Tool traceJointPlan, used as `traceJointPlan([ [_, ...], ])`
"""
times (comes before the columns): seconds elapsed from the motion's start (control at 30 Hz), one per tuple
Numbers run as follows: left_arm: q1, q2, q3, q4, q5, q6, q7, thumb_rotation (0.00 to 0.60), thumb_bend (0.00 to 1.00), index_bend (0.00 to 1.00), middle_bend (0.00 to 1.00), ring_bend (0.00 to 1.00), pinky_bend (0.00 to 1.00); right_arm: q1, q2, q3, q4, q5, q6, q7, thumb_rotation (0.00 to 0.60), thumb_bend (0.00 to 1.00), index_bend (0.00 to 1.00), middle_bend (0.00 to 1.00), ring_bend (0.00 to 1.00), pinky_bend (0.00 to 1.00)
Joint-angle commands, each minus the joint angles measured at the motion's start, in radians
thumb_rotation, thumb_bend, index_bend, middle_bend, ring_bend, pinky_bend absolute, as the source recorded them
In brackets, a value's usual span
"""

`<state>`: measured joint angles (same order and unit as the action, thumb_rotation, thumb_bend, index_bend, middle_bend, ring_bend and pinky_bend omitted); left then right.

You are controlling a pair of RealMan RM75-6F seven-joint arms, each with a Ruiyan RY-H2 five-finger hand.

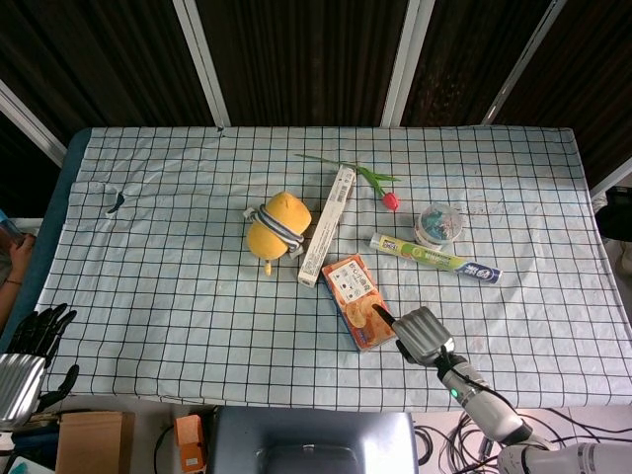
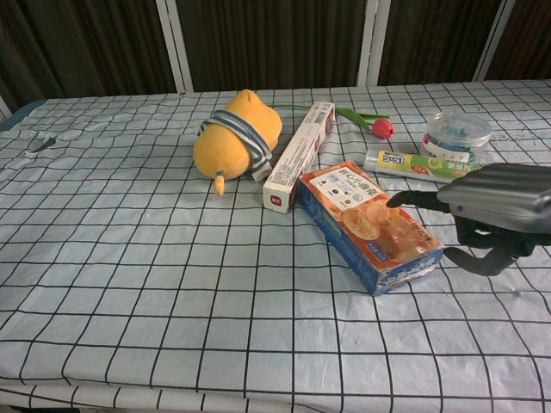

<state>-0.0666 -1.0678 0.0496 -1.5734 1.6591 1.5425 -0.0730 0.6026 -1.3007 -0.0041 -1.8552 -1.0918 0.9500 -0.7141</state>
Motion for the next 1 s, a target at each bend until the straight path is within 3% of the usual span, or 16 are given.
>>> traceJointPlan([
  [0.03, 0.000, 0.000, 0.000, 0.000, -0.001, -0.001, 0.001, 0.600, 0.42, 0.00, 0.00, 0.01, 0.00, -0.002, 0.002, -0.004, -0.001, -0.013, 0.008, 0.013, 0.600, 0.52, 0.00, 1.00, 1.00, 1.00],
  [0.1, 0.000, 0.000, -0.001, 0.000, -0.002, -0.001, 0.001, 0.600, 0.42, 0.00, 0.00, 0.01, 0.00, -0.008, 0.008, -0.008, -0.004, -0.035, 0.020, 0.034, 0.600, 0.52, 0.00, 1.00, 1.00, 1.00],
  [0.17, 0.001, 0.000, -0.001, -0.001, -0.003, -0.001, 0.001, 0.600, 0.42, 0.00, 0.00, 0.01, 0.00, -0.024, 0.022, -0.017, -0.011, -0.070, 0.043, 0.066, 0.600, 0.52, 0.00, 0.93, 0.96, 0.96],
  [0.27, 0.003, -0.001, -0.001, -0.001, -0.002, 0.003, 0.004, 0.600, 0.42, 0.00, 0.00, 0.01, 0.00, -0.079, 0.070, -0.049, -0.055, -0.113, 0.110, 0.107, 0.600, 0.49, 0.00, 0.41, 0.54, 0.62],
  [0.3, 0.004, -0.002, -0.001, -0.001, -0.003, 0.004, 0.005, 0.600, 0.42, 0.00, 0.00, 0.01, 0.00, -0.105, 0.083, -0.062, -0.065, -0.153, 0.154, 0.118, 0.600, 0.45, 0.00, 0.19, 0.35, 0.44],
  [0.33, 0.005, -0.002, -0.002, -0.001, -0.004, 0.004, 0.006, 0.600, 0.42, 0.00, 0.00, 0.01, 0.00, -0.135, 0.094, -0.078, -0.068, -0.208, 0.207, 0.132, 0.600, 0.41, 0.00, 0.06, 0.20, 0.30],
  [0.37, 0.006, -0.003, -0.002, -0.002, -0.005, 0.005, 0.008, 0.600, 0.42, 0.00, 0.00, 0.01, 0.00, -0.183, 0.106, -0.104, -0.062, -0.293, 0.287, 0.160, 0.600, 0.38, 0.00, 0.01, 0.13, 0.23],
  [0.43, 0.008, -0.004, -0.003, -0.003, -0.007, 0.008, 0.010, 0.600, 0.42, 0.00, 0.00, 0.01, 0.00, -0.264, 0.114, -0.144, -0.027, -0.415, 0.425, 0.221, 0.600, 0.35, 0.00, 0.00, 0.02, 0.09],
  [0.5, 0.010, -0.006, -0.004, -0.004, -0.009, 0.009, 0.014, 0.600, 0.42, 0.00, 0.00, 0.01, 0.00, -0.362, 0.108, -0.181, 0.047, -0.518, 0.583, 0.304, 0.600, 0.33, 0.00, 0.00, 0.00, 0.02],
  [0.63, 0.010, -0.011, -0.006, -0.006, -0.014, 0.005, 0.028, 0.600, 0.42, 0.00, 0.00, 0.01, 0.00, -0.498, 0.068, -0.201, 0.203, -0.599, 0.788, 0.441, 0.600, 0.32, 0.00, 0.00, 0.00, 0.00],
  [1.0, 0.001, -0.020, -0.011, -0.016, -0.038, -0.027, 0.067, 0.600, 0.43, 0.00, 0.00, 0.01, 0.00, -0.525, 0.075, -0.167, 0.237, -0.593, 0.723, 0.454, 0.600, 0.31, 0.00, 0.00, 0.00, 0.00],
])
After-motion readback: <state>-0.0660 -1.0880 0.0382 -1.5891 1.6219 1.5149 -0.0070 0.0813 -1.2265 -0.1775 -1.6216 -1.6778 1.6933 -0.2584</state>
